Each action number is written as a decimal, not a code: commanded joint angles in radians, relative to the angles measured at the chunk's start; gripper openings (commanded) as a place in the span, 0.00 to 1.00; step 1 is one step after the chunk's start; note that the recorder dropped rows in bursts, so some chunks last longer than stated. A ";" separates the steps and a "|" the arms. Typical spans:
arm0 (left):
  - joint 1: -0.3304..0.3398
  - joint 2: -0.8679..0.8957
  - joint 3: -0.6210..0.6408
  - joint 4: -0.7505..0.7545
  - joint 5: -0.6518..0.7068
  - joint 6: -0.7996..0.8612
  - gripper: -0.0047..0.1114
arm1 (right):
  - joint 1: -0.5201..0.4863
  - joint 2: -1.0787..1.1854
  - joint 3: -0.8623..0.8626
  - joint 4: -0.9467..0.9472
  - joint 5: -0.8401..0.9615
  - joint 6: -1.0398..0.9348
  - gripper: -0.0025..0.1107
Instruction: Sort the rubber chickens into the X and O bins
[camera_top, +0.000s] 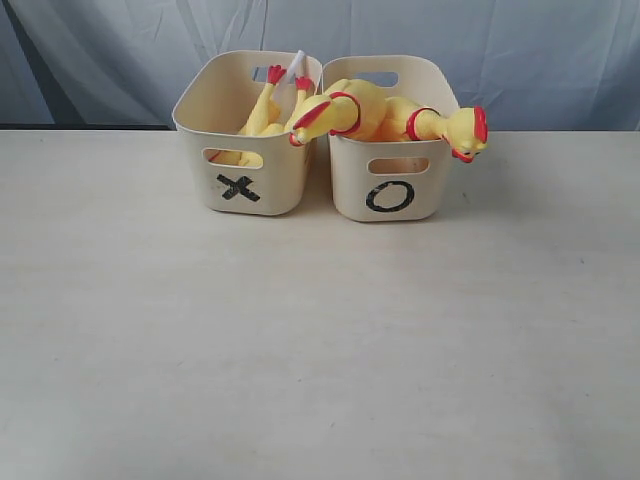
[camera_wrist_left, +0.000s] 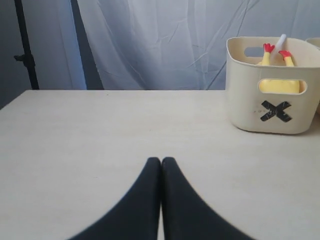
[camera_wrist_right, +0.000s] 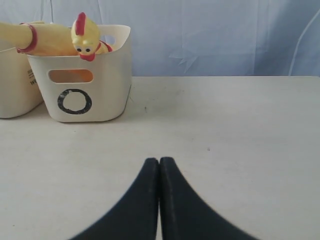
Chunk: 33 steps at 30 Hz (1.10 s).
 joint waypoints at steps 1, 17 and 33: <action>0.001 -0.004 0.004 0.003 0.007 0.128 0.04 | -0.007 -0.005 0.002 -0.006 0.005 -0.002 0.02; 0.001 -0.004 0.004 -0.014 0.033 0.101 0.04 | -0.007 -0.005 0.002 -0.009 0.045 -0.002 0.02; 0.001 -0.004 0.004 -0.013 0.015 0.103 0.04 | -0.007 -0.005 0.002 -0.005 0.045 -0.002 0.02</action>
